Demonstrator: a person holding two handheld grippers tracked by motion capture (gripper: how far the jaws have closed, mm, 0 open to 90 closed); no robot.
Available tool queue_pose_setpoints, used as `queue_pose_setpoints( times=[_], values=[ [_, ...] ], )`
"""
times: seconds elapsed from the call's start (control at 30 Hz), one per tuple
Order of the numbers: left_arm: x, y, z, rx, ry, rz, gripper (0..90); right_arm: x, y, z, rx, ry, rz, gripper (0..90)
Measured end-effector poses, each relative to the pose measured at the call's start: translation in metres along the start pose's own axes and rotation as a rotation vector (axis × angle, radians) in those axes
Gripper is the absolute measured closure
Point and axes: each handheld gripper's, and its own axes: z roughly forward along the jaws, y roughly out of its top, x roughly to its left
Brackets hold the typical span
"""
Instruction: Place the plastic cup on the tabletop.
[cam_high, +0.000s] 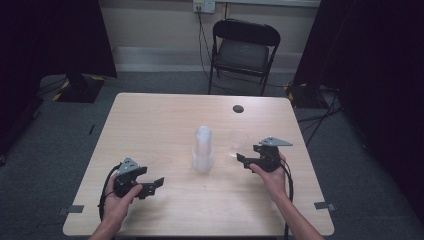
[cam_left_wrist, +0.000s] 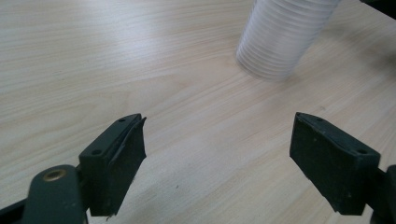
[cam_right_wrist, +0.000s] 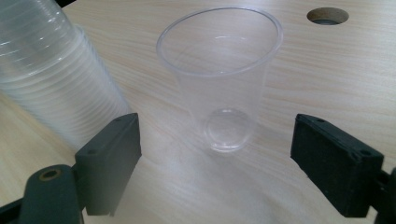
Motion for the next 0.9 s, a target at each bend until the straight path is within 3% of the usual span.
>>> queue_pose_setpoints(
  times=[0.33, 0.57, 0.9],
  values=[
    [-0.001, 0.000, 0.000, 0.010, 0.011, 0.008, 18.0, 0.004, -0.001, -0.032, -0.032, -0.005, -0.003, 16.1],
    [-0.003, -0.001, 0.001, 0.019, 0.018, 0.018, 18.0, 0.010, -0.011, -0.048, 0.001, 0.001, -0.028, 17.3],
    [-0.006, -0.001, -0.001, 0.026, 0.027, 0.014, 18.0, 0.019, -0.025, -0.076, -0.009, 0.010, -0.023, 18.0]
  ],
)
